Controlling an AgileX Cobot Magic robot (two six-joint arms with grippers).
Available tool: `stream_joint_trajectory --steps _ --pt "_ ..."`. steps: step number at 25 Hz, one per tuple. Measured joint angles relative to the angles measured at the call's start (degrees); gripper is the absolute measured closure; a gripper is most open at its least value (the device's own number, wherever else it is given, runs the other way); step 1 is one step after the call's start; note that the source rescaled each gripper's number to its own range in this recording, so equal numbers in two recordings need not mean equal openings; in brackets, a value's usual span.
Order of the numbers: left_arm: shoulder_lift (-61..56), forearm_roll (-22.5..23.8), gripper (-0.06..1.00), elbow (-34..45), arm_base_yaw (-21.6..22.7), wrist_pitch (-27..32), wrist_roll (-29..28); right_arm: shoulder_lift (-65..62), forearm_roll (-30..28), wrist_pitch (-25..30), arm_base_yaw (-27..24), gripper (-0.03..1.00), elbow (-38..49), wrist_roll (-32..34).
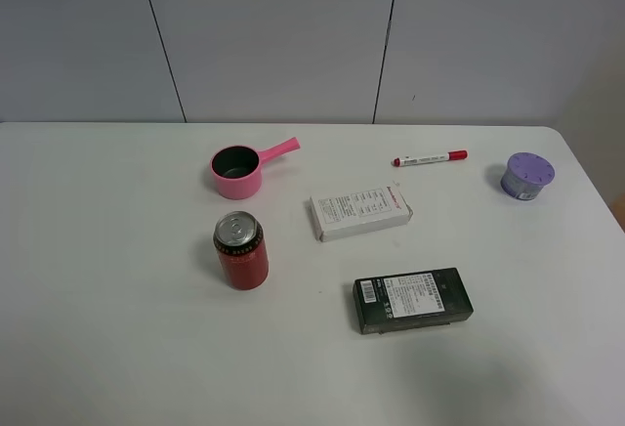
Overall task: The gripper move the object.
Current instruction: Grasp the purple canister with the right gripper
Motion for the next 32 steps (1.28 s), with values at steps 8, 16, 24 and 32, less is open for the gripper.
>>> stream_joint_trajectory --steps 8,16,24,32 --pt "0.0 0.0 -0.06 0.0 0.0 0.0 0.0 0.0 0.0 0.0 0.0 -0.03 0.0 0.0" --pt "0.0 0.0 -0.06 0.0 0.0 0.0 0.0 0.0 0.0 0.0 0.0 -0.03 0.0 0.0" --pt "0.0 0.0 -0.06 0.0 0.0 0.0 0.0 0.0 0.0 0.0 0.0 -0.03 0.0 0.0" --pt "0.0 0.0 -0.06 0.0 0.0 0.0 0.0 2.6 0.0 0.0 0.0 -0.03 -0.2 0.0"
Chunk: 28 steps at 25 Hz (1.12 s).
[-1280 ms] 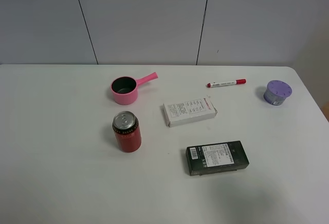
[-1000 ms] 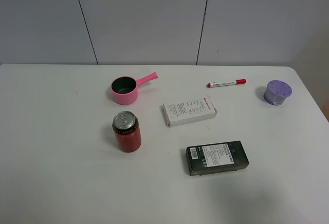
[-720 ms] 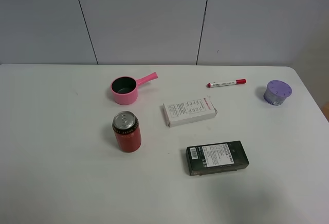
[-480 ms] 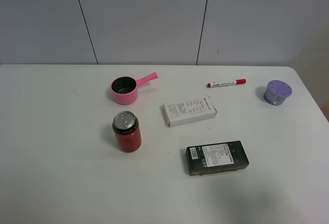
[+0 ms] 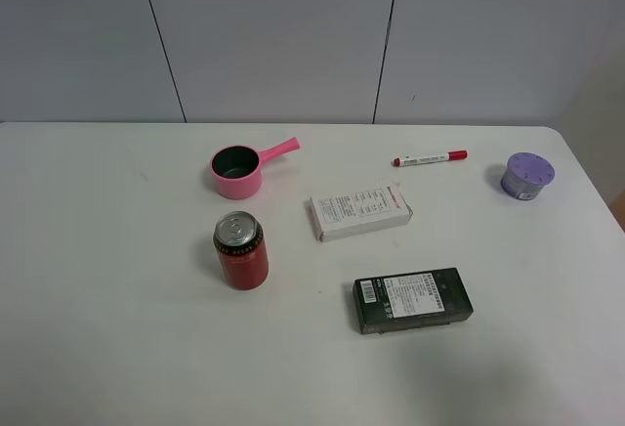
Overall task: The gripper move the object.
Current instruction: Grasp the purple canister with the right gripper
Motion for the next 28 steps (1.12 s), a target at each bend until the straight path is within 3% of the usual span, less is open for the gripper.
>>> stream_joint_trajectory --steps 16,28 --pt "0.0 0.0 -0.06 0.0 0.0 0.0 0.0 37.3 2.3 -3.5 0.0 -0.03 -23.0 2.2" --pt "0.0 0.0 -0.06 0.0 0.0 0.0 0.0 58.1 2.1 -3.5 -0.7 -0.03 -33.2 0.2"
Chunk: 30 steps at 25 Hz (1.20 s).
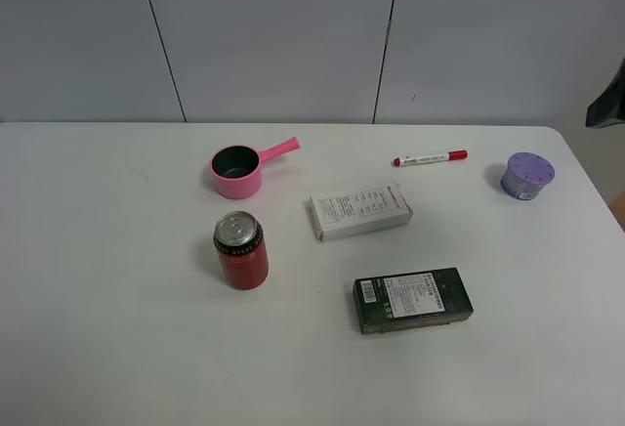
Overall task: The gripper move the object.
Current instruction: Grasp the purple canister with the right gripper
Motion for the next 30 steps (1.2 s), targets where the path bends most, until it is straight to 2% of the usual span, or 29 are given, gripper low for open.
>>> stream_joint_trajectory --steps 11,18,24,30 --pt "0.0 0.0 -0.06 0.0 0.0 0.0 0.0 22.5 6.5 -2.6 -10.6 -0.03 -11.6 -6.6" --pt "0.0 0.0 -0.06 0.0 0.0 0.0 0.0 38.2 7.8 -3.1 -11.4 -0.03 -21.3 -7.9" --pt "0.0 0.0 -0.06 0.0 0.0 0.0 0.0 47.7 7.9 0.0 -11.4 -0.03 -29.4 -9.1" --pt "0.0 0.0 -0.06 0.0 0.0 0.0 0.0 53.0 10.1 -0.5 -11.4 -0.03 -31.4 -9.8"
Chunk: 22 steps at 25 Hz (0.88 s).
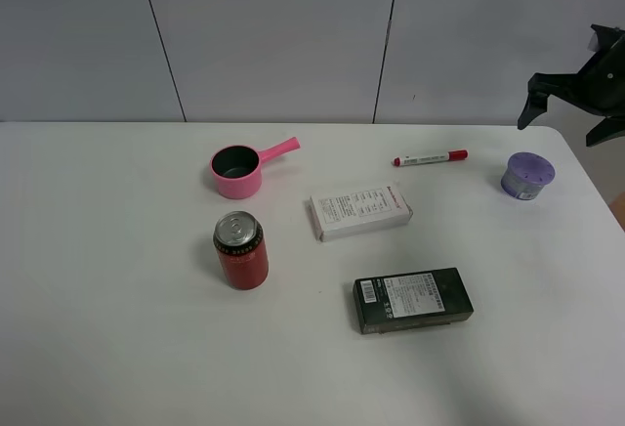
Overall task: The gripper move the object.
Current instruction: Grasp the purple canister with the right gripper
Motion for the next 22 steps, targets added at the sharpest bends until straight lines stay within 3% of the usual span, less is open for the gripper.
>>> stream_joint_trajectory --steps 22 --pt "0.0 0.1 -0.06 0.0 0.0 0.0 0.0 11.3 0.4 -6.0 0.0 -0.03 0.0 -1.8"
